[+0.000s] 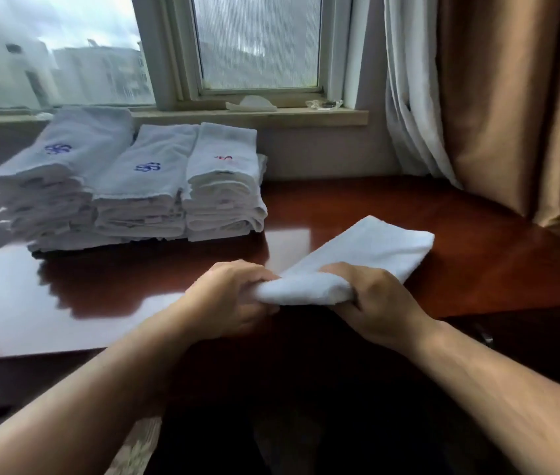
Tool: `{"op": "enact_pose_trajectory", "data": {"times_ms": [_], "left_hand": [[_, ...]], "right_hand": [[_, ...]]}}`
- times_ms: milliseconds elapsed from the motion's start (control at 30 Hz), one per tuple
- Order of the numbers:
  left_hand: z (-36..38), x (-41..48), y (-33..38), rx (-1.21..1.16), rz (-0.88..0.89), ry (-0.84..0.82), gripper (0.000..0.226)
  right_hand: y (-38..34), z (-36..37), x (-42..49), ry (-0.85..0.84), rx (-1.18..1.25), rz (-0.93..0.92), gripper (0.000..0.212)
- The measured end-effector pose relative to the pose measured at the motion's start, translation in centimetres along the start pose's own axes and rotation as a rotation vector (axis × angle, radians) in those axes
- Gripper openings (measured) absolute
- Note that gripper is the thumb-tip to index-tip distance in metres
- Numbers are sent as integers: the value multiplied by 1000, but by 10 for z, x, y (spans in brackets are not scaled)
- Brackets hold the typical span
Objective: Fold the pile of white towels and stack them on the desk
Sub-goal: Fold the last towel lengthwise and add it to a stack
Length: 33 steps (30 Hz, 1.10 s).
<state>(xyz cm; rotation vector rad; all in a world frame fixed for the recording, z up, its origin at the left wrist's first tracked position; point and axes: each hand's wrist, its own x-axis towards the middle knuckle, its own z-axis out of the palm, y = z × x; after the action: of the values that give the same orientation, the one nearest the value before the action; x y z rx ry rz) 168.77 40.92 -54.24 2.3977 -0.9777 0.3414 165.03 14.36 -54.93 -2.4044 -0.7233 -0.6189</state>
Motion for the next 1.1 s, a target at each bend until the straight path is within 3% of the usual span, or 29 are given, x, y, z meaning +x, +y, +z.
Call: {"op": "enact_pose_trajectory", "data": {"times_ms": [67,167,300,400,467,500,567,633,700,833,967,1100], "left_hand": [[-16,1,6,-211,-50,109,26],[-46,12,19,-400,-79,284,29],[-87,33,34,-496,-65,358,17],[-106,42,31,-426,-41,400,31],[-112,43,24,-597,-44,491,47],[-113,43,20,-789,-74,482,60],[-107,42,10,-1162,-151,308,84],[-101,39,1,-1345,-228,128,98],[-98,35,-7,-1458,-318,84,97],[-103,20,-32,-1541,-364,120,75],[-104,-1,-56,-1517,-447,27,75],[-98,-7,-76,-1358,-512,71,68]], "right_hand": [[-10,-10,12,68,116,28,46],[-31,-32,38,177,287,84,41],[-41,-47,64,-102,520,240,41],[-43,-40,77,-98,657,271,25],[-50,-43,93,-32,774,243,24],[-55,-47,105,-11,822,224,25],[-64,-55,131,20,930,196,22],[-71,-60,160,44,1081,181,18],[-78,-60,190,58,1198,171,20],[-80,-40,241,86,1280,255,36],[-71,-9,281,78,1335,338,33],[-62,20,313,30,1355,385,30]]}}
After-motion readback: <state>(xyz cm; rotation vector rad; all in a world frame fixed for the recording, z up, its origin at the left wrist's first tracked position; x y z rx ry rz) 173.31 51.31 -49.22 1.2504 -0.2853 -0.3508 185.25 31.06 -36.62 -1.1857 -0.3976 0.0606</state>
